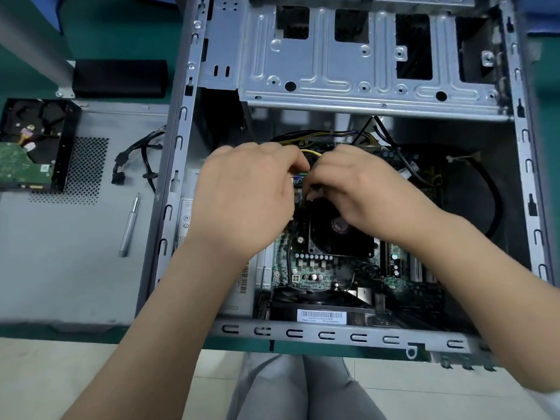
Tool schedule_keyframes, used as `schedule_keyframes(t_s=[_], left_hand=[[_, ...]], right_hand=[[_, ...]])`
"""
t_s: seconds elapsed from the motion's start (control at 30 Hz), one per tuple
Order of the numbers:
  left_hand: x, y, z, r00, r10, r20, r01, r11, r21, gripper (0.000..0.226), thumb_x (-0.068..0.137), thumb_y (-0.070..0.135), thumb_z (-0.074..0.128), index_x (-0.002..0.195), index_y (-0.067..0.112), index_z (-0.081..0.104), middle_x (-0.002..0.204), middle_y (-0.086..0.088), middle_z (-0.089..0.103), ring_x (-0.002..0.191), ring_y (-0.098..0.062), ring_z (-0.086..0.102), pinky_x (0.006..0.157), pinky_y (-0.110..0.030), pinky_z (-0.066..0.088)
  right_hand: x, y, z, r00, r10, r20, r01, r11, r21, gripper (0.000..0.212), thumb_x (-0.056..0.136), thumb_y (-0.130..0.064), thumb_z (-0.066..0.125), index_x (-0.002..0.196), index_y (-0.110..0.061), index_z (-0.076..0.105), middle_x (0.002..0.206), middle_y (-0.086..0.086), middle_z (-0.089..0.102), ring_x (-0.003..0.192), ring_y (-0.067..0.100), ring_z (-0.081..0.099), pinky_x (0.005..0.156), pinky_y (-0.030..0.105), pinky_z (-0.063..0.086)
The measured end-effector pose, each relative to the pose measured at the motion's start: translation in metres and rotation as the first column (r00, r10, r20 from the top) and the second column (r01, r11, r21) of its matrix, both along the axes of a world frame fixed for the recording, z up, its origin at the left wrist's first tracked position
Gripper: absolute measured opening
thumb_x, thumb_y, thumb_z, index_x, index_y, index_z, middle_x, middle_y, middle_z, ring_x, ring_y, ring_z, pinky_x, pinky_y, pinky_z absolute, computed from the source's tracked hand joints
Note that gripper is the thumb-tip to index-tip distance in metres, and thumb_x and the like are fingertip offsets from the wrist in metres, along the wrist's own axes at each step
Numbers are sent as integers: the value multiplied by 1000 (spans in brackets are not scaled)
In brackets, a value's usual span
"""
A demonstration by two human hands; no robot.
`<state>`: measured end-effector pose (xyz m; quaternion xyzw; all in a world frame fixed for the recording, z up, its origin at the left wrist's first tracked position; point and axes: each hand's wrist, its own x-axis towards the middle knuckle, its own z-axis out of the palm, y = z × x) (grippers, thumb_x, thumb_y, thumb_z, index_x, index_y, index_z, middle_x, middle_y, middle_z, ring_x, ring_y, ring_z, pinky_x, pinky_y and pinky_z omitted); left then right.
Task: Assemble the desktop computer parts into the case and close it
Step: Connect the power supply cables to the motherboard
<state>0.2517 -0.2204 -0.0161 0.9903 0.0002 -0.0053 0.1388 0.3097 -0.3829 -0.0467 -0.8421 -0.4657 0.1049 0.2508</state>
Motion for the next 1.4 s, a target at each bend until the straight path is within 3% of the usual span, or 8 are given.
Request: schedule_keyframes(t_s=[0.13,0.27,0.43,0.67,0.93,1.07,1.17,1.4], left_hand=[[5,3,-1,995,-63,-76,69,995,78,46,87,20,51,127,43,53,126,19,59,103,-14,61,72,-27,37],[13,6,1,987,-34,-157,50,994,96,13,92,36,50,98,38,62,78,10,59,83,-15,56,51,-25,23],[39,14,0,937,132,-323,-190,970,-154,23,98,35,41,93,22,60,89,0,67,87,-28,62,76,-37,48],[28,5,-4,986,39,-164,-39,999,4,25,85,60,51,89,37,61,61,18,50,66,-11,48,52,-24,29],[27,9,-4,992,-32,-119,18,993,-119,48,68,77,56,75,30,60,59,14,56,62,0,53,54,-22,40],[26,8,-2,992,-27,-121,6,985,-171,63,58,90,44,73,30,59,54,13,54,56,2,52,51,-24,37],[26,9,-2,993,-20,-113,2,988,-158,66,60,91,37,76,31,60,56,14,56,57,3,51,50,-24,32],[26,8,-5,997,14,-81,-23,995,-102,45,80,75,45,79,32,58,61,15,56,61,2,51,50,-22,31]], right_hand=[[-5,-1,4,994,25,-108,-10,991,134,20,78,14,60,87,-2,69,85,7,65,85,29,56,82,36,44],[-8,-6,12,994,12,-112,9,983,184,11,81,1,70,88,-7,73,88,1,67,94,26,54,87,40,44],[-21,-15,27,989,141,-53,-133,983,125,4,83,-17,73,81,-17,70,101,-8,70,125,21,50,100,49,40],[-30,5,23,857,167,-488,-244,965,-100,10,82,-18,73,86,-23,65,79,-19,69,75,-8,60,72,28,50],[-18,33,11,735,239,-635,-327,945,-22,13,83,-17,73,94,-13,76,89,-6,73,84,5,64,81,25,50],[-25,12,4,882,359,-306,-385,923,-25,11,83,-12,70,92,-16,76,86,-6,68,88,10,56,83,22,41],[-34,9,-8,865,502,3,-471,813,-342,19,86,-20,56,98,-28,68,94,-13,61,102,16,46,87,33,32],[-36,12,-19,819,567,87,-464,745,-479,23,85,-20,50,95,-29,68,96,-15,56,109,20,35,110,39,12]])
